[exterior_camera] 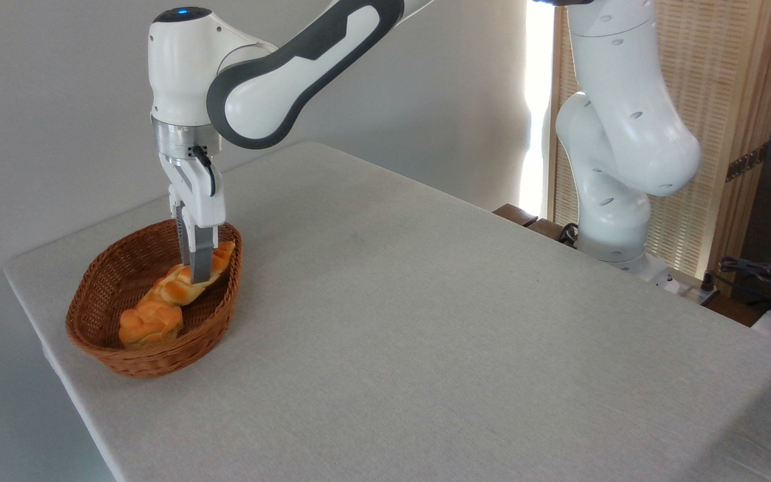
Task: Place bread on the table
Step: 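Lower the gripper onto the braided roll and close the fingers on it, then lift the braided roll out of the basket and carry it away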
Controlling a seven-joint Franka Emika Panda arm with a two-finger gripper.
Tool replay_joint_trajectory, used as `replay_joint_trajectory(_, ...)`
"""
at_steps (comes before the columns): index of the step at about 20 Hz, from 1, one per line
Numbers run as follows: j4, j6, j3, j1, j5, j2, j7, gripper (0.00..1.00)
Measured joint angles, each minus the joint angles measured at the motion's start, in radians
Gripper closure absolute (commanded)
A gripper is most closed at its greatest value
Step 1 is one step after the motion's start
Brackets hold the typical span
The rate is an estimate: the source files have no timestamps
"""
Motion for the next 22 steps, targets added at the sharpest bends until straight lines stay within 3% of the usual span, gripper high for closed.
replay_joint_trajectory(12,0.001,0.003,0.000,0.000,0.000,-0.003,0.000,0.73)
replay_joint_trajectory(15,0.005,0.004,0.001,0.001,-0.008,-0.008,-0.003,0.79)
replay_joint_trajectory(22,0.051,0.004,0.033,0.008,-0.201,-0.038,-0.004,0.79)
